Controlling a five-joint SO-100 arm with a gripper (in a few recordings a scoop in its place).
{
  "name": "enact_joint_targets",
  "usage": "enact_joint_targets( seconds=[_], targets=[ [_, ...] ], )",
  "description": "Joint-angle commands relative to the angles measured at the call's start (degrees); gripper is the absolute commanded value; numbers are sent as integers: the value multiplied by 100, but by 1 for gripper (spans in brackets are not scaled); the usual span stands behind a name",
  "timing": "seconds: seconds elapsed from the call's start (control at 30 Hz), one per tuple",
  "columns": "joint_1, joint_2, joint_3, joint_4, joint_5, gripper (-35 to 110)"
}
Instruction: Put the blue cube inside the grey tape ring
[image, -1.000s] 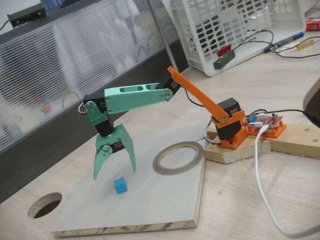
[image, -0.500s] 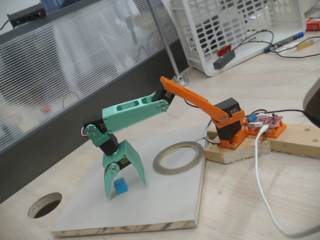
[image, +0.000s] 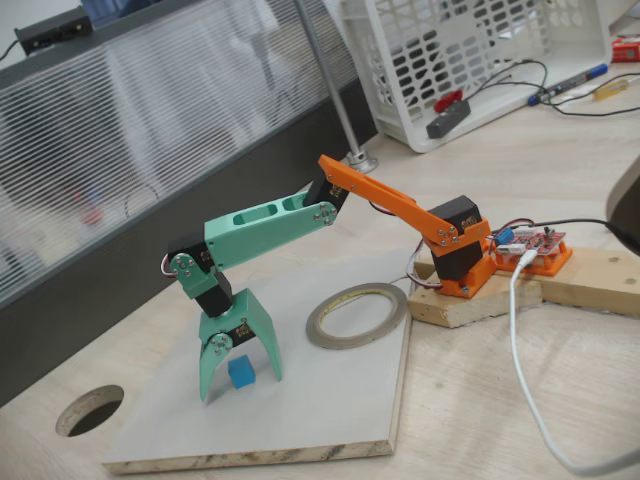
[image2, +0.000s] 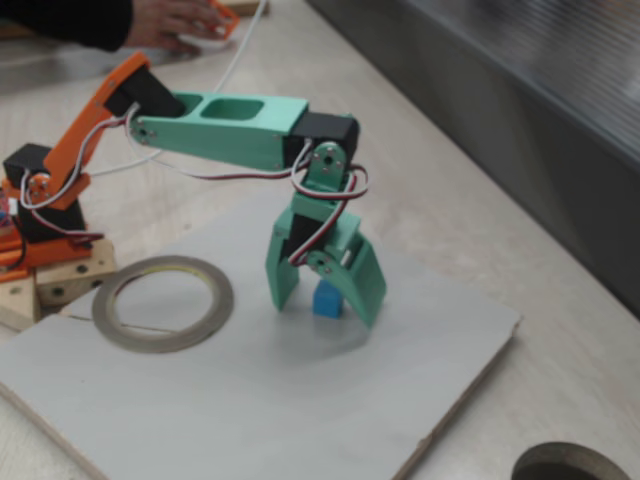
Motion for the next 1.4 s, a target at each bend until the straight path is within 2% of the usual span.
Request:
enact_joint_targets(
  seconds=[0.0,0.1,0.37,0.53,1.37],
  targets=[
    [-35,158,-70,18,53,78],
    [-35,176,-70,9,79,69],
    [-35,237,-70,0,97,34],
    [-35,246,-70,0,97,23],
    [-35,703,0,9,105,20]
  ],
)
